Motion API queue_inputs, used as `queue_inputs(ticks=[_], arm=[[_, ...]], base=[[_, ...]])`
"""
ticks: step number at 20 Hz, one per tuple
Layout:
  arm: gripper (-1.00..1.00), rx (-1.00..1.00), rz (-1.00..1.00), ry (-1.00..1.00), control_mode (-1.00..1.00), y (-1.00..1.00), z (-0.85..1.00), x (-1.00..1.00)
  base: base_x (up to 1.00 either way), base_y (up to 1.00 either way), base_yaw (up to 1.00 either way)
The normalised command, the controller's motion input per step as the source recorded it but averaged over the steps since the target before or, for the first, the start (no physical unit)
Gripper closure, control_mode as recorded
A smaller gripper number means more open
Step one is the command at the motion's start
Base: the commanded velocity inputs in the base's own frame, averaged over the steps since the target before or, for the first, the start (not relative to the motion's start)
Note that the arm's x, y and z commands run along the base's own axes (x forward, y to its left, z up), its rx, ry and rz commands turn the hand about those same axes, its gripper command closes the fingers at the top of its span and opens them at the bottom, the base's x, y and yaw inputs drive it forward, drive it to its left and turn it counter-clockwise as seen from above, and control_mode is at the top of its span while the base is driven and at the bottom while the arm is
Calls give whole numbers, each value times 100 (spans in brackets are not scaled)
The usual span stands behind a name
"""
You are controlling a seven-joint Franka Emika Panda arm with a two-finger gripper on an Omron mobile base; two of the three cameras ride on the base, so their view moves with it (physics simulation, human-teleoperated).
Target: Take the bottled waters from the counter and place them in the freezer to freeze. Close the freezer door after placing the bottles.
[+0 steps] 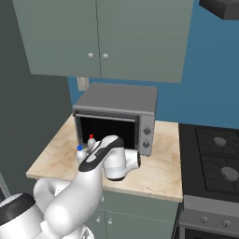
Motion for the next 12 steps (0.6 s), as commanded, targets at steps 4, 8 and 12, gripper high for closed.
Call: queue_inputs(ticks=[4,8,12], arm=[[-100,0,0,0,-100,18,0,0],[-100,0,0,0,-100,5,0,0],[-100,0,-2,0,-100,0,-1,11]], base=[[0,0,0],[0,0,0],[0,0,0]])
